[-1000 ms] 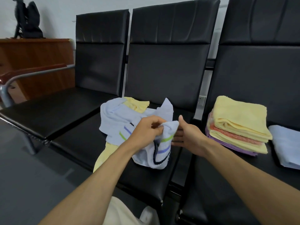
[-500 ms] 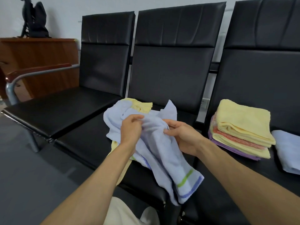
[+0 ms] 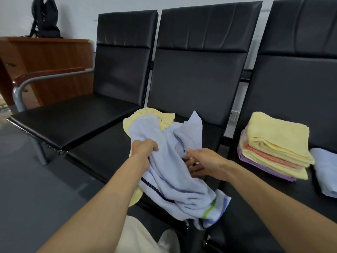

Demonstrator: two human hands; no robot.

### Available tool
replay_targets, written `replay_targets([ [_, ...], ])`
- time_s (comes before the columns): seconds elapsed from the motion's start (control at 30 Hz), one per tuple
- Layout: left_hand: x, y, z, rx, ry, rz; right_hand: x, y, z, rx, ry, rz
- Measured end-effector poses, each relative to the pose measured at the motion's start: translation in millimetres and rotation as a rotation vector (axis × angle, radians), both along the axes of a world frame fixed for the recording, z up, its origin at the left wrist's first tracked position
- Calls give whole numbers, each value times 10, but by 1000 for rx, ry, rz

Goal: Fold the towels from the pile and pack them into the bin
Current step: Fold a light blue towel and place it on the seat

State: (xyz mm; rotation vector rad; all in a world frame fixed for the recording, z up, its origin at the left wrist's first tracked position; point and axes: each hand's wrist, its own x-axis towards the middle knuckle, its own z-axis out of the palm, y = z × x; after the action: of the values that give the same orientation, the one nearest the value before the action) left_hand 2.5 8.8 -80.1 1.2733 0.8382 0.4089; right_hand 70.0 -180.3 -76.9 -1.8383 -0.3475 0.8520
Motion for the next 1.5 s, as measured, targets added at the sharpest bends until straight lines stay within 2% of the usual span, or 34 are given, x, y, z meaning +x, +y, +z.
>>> replay_targets([
  [0.07, -18, -35, 74, -2, -1, -91, 2, 132, -46, -12, -47, -38],
  [0.2, -66, -41, 94, 20, 56, -169, 27, 392, -179, -148, -276, -62],
  [0.4, -19, 54, -39, 238, 237, -76, 32, 444, -173, -221, -400, -22],
  [0.5, -37, 85, -83, 150, 175, -75, 16, 368, -122, -215, -483, -63],
  [0.6, -57, 82, -104, 128, 126, -90, -38, 298, -113, -248, -739, -127],
  [0.67, -64, 77, -136, 267, 172, -134, -65, 269, -138, -260, -830, -158],
  [0.73, -88, 47, -166, 513, 260, -238, -105, 253, -120, -280, -862, -162],
  [0.83, -111, 49, -229, 808, 415, -347, -208, 280, 7, -205, -750, -176],
  [0.93, -159, 28, -192, 1037, 538, -346, -240, 346, 125, -2, -363, -272],
  [1.0, -193, -3, -134, 1106, 483, -250, -219, 397, 199, 167, -116, -327],
  [1.07, -190, -20, -83, 958, 318, -198, -163, 406, 265, 317, -33, -358],
  [1.13, -166, -80, 34, 696, 129, -203, -166, 354, 436, 385, -59, -324],
  [1.23, -155, -274, 276, 382, 59, -343, -175, 237, 765, 406, -165, -291],
  [1.37, -142, -485, 625, 167, -59, -550, -214, -26, 1284, 482, -349, -323],
  [1.5, -140, -661, 1037, 67, -173, -643, -304, -408, 1762, 703, -311, -376],
])
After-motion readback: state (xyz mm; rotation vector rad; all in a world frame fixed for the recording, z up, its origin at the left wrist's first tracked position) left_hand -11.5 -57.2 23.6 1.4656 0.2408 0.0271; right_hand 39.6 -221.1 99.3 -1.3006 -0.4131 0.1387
